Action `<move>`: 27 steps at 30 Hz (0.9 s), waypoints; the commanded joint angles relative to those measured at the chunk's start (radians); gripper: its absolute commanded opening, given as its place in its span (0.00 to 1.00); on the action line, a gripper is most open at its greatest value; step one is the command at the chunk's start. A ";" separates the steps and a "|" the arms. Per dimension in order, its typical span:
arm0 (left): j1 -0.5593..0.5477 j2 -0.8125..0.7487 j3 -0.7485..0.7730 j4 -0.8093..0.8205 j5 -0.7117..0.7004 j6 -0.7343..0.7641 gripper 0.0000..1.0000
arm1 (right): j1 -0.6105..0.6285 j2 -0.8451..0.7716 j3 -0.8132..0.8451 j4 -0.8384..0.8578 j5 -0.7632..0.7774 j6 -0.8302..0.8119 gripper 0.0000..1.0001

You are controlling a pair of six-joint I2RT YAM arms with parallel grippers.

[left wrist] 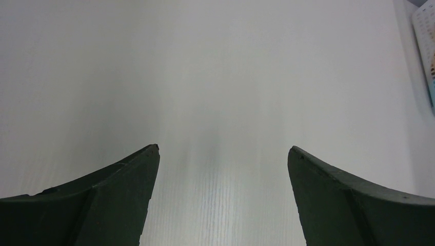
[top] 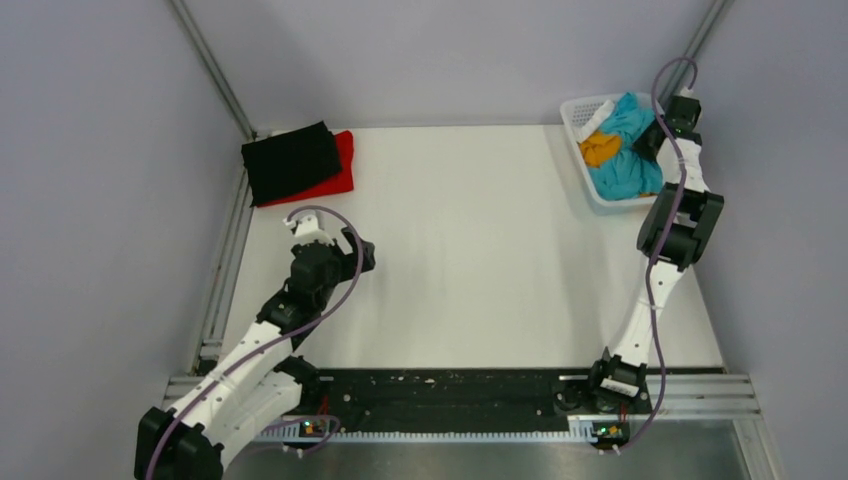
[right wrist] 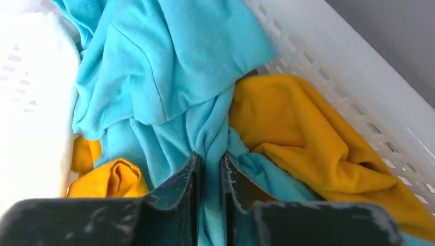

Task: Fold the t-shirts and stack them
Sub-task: Grab crumpled tshirt from bin with the right arm

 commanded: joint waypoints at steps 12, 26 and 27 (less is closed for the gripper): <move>0.001 0.008 0.032 0.032 -0.015 0.007 0.99 | 0.008 -0.224 0.026 0.046 0.067 -0.106 0.00; 0.000 -0.020 0.023 0.026 -0.011 0.001 0.99 | 0.009 -0.554 -0.057 0.277 0.102 -0.118 0.00; 0.000 -0.020 0.022 0.026 -0.011 0.001 0.99 | 0.009 -0.564 -0.041 0.284 0.090 -0.116 0.00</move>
